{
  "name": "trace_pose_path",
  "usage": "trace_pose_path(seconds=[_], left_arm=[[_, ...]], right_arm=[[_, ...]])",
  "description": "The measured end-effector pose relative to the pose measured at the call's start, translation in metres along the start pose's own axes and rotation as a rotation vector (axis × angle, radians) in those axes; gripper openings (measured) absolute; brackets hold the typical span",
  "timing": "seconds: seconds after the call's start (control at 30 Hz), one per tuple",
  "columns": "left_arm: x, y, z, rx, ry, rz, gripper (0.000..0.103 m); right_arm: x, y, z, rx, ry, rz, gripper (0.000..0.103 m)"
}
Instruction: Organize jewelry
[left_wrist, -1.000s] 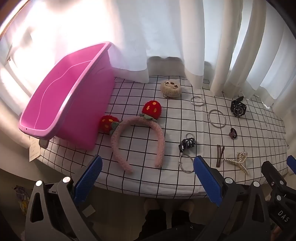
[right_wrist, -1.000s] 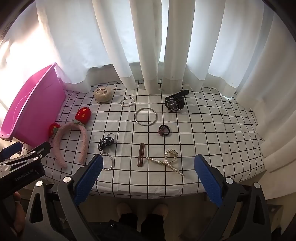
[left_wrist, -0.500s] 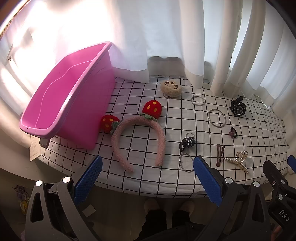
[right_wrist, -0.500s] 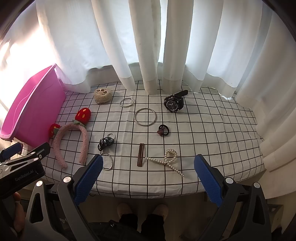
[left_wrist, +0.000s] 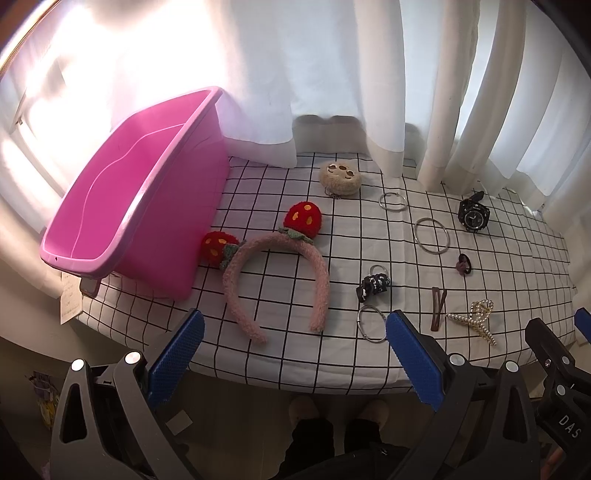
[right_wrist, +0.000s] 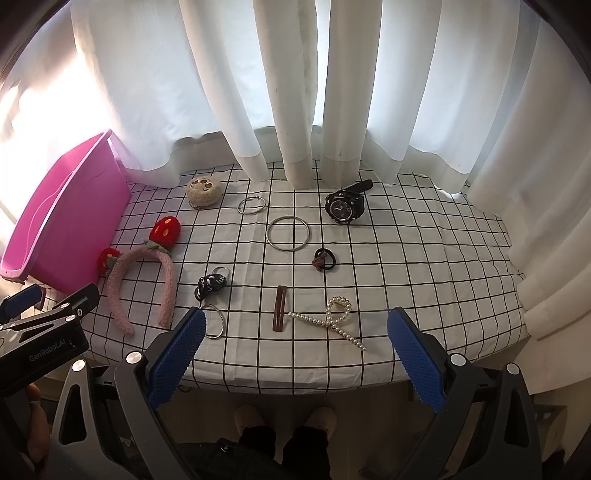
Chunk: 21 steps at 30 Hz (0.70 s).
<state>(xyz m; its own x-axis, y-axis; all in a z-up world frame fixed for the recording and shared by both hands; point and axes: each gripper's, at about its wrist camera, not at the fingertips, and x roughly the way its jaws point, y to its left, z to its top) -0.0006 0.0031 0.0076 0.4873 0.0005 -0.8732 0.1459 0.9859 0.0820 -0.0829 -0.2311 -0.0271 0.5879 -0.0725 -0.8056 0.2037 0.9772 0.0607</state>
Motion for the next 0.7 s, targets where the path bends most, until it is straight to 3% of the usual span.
trace_pose_path(seconds=[0.7], left_arm=[[-0.0008,0.0007,-0.0009,0.004,-0.007,0.001,0.097]], right_arm=[[0.0016,0.0036,0.0015,0.001,0.002,0.002,0.094]])
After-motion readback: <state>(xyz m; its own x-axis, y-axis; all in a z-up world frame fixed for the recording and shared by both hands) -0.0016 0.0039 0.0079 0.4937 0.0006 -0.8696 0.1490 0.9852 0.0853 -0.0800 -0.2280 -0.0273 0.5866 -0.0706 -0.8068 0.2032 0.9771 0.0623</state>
